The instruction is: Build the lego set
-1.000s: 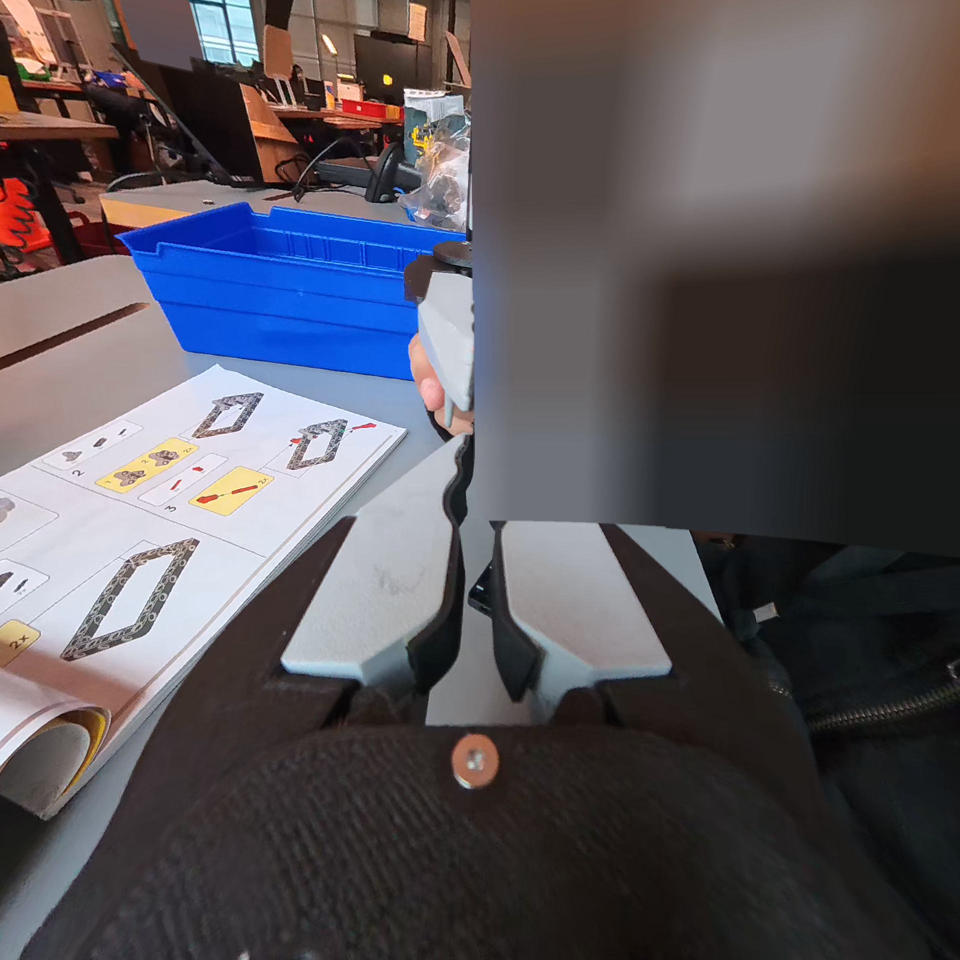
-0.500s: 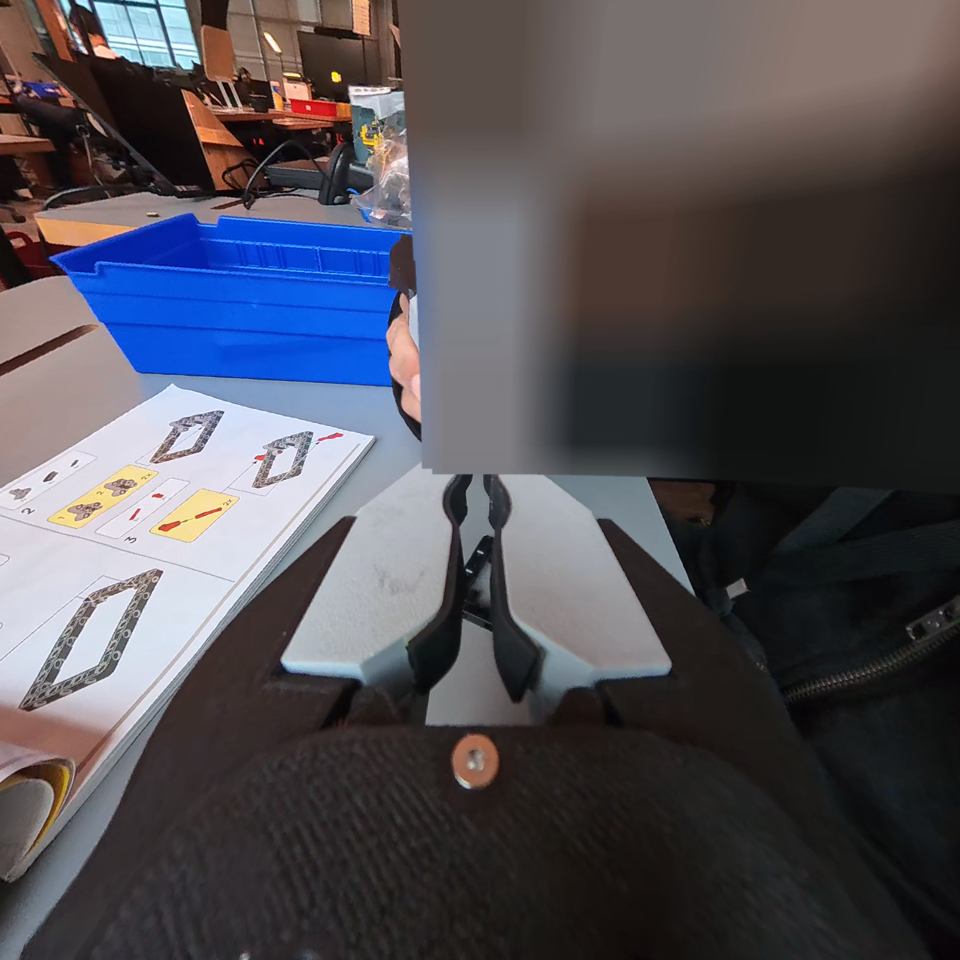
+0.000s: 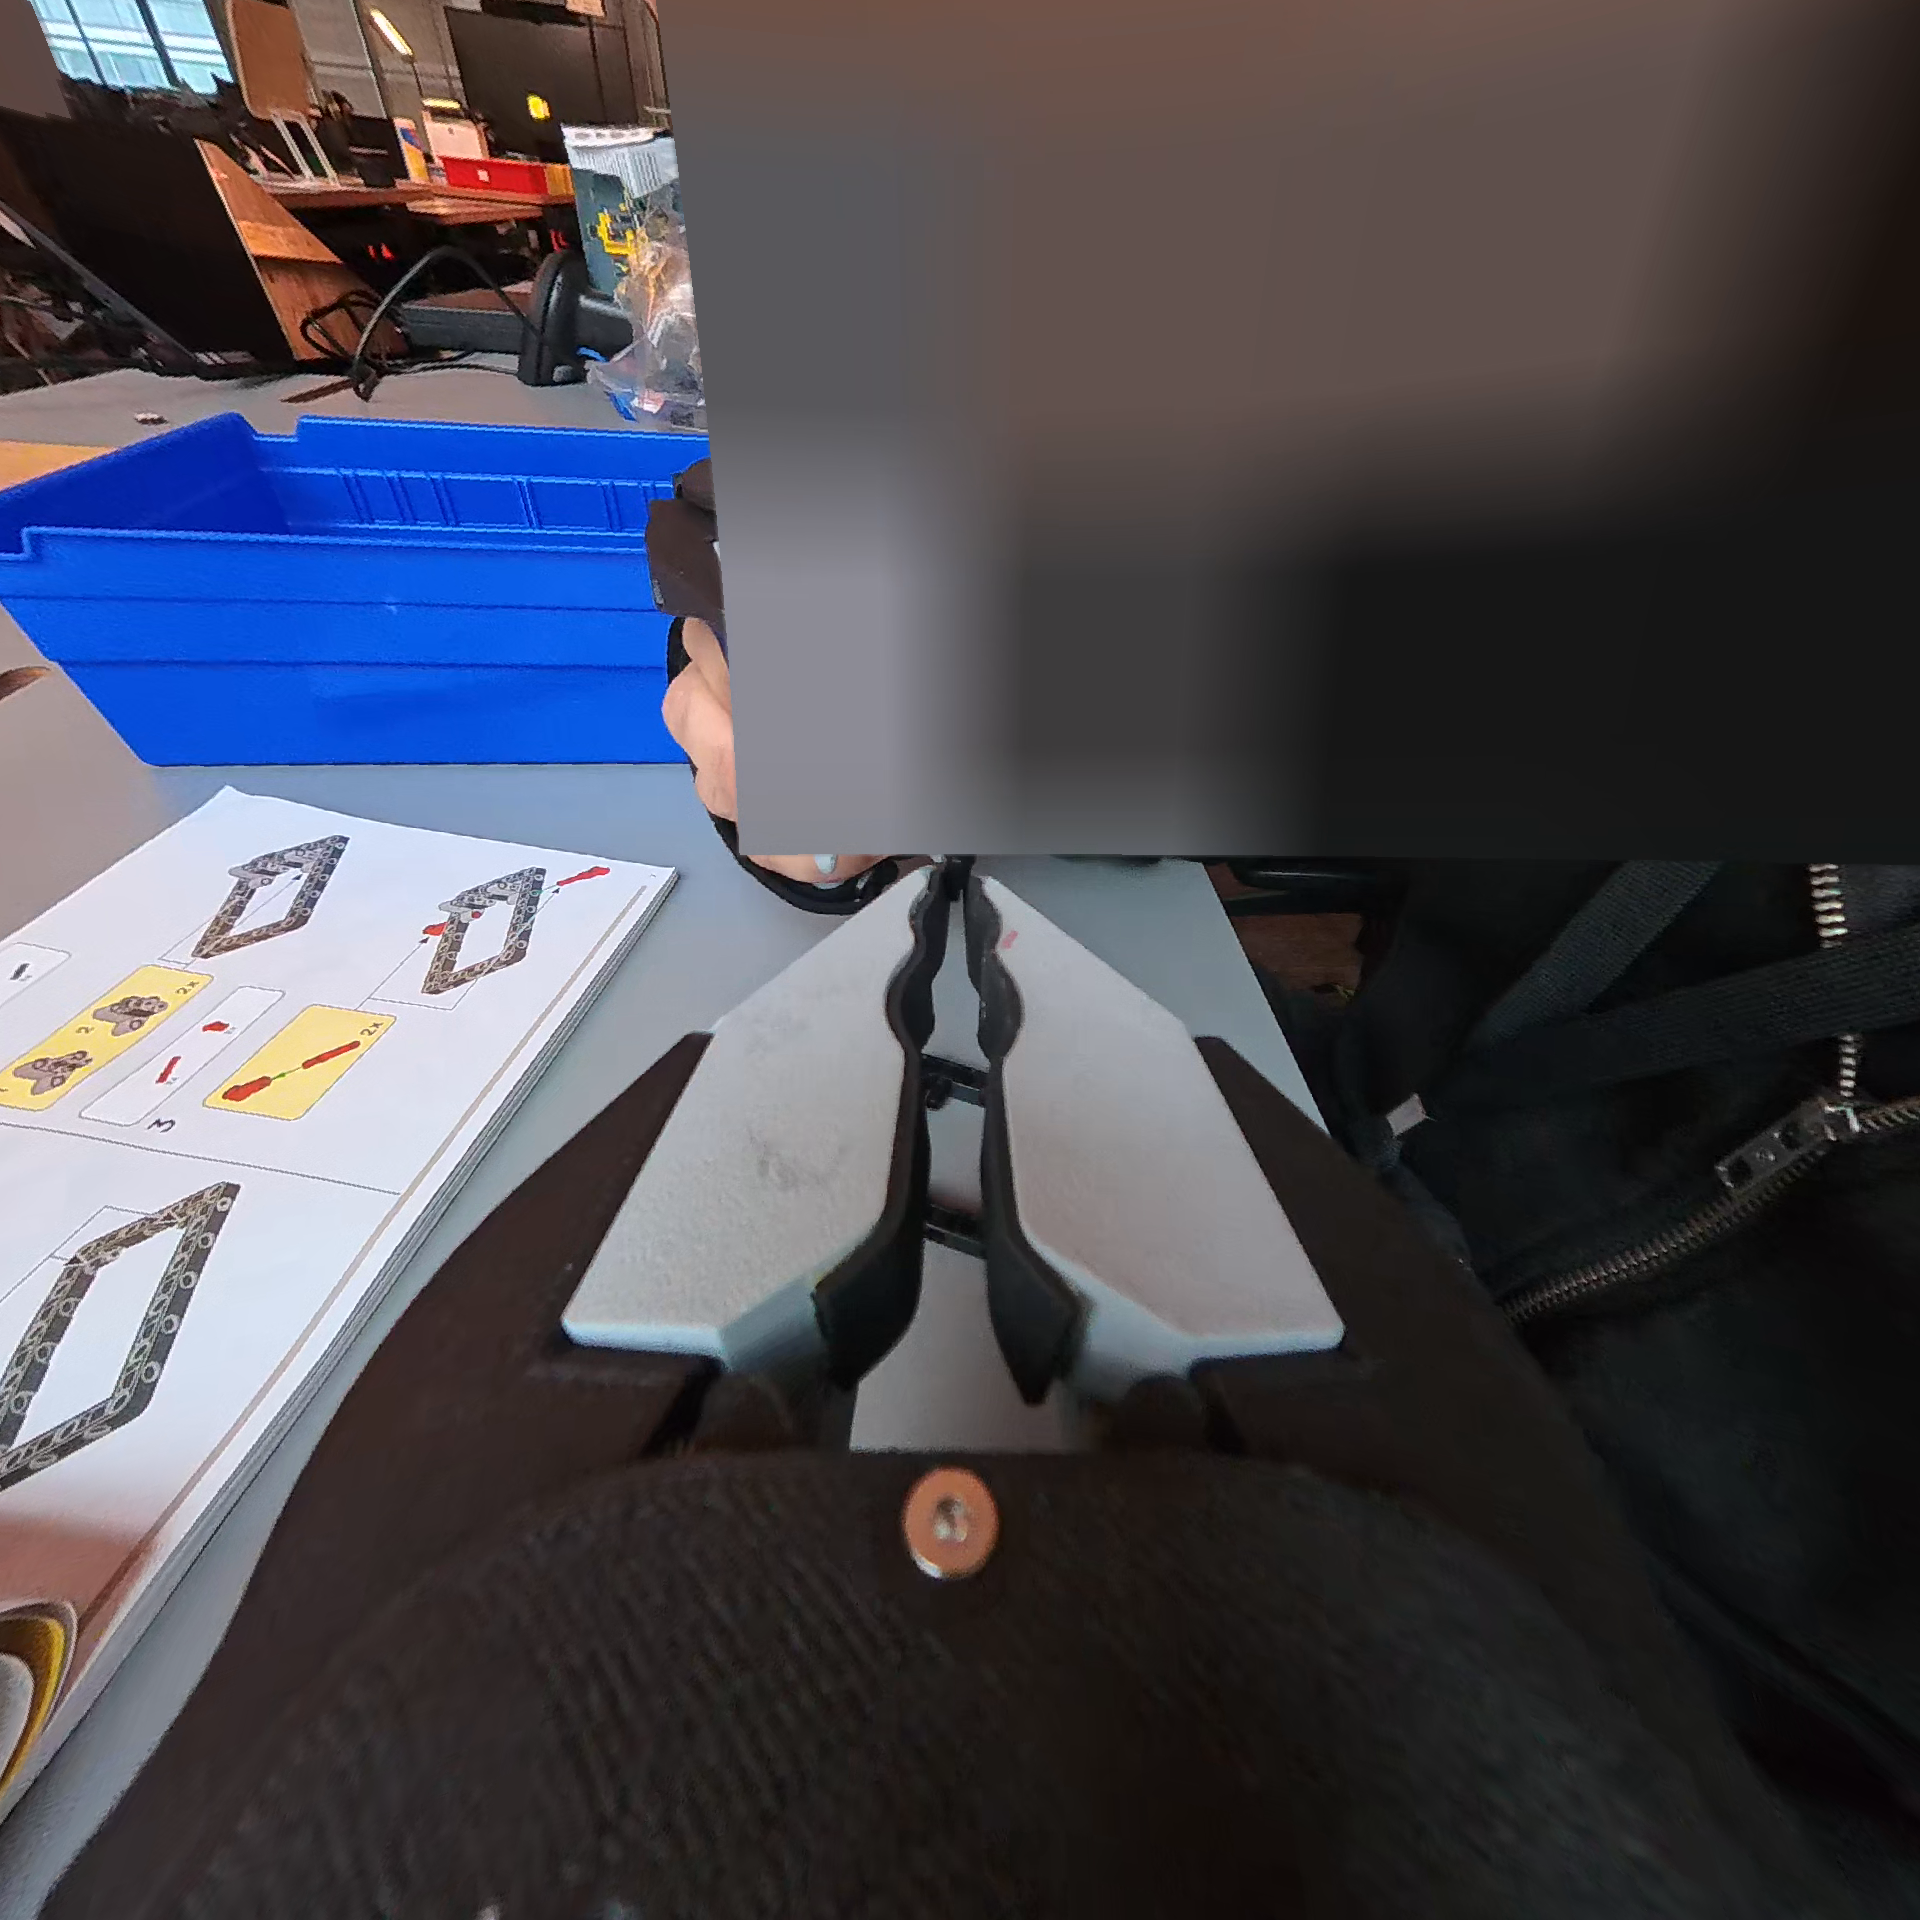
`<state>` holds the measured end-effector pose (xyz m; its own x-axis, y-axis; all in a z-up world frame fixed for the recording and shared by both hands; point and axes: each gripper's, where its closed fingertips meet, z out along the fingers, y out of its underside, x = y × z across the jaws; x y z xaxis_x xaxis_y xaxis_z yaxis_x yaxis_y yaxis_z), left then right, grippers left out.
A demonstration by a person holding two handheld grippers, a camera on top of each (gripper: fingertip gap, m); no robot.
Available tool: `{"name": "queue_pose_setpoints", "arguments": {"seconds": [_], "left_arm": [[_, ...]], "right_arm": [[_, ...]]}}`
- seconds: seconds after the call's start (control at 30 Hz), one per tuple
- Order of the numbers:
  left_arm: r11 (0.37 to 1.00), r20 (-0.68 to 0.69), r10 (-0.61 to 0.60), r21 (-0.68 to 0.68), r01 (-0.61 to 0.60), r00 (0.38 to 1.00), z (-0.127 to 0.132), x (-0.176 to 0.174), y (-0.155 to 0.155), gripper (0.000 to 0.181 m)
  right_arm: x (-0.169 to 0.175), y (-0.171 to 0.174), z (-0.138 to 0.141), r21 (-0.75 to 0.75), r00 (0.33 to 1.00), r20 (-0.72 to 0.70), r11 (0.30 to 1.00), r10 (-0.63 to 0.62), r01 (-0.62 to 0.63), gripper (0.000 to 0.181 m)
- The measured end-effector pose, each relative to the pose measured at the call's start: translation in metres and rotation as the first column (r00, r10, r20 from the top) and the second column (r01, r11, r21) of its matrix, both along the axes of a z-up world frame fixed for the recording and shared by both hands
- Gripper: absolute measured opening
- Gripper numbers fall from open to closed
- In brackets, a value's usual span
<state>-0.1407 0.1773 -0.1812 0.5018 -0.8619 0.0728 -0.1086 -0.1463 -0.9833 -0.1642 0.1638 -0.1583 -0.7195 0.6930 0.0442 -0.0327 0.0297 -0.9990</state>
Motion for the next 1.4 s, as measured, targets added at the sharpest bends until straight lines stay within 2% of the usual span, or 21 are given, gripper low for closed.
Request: {"name": "queue_pose_setpoints", "arguments": {"seconds": [1.4], "left_arm": [[1.0, -0.008, -0.006, 0.021, 0.007, 1.0, 0.0015, 0.0042, -0.0024, 0.001]], "right_arm": [[0.0016, -0.0073, 0.0036, 0.02, 0.999, -0.038, 1.0, 0.01, -0.009, 0.001]]}}
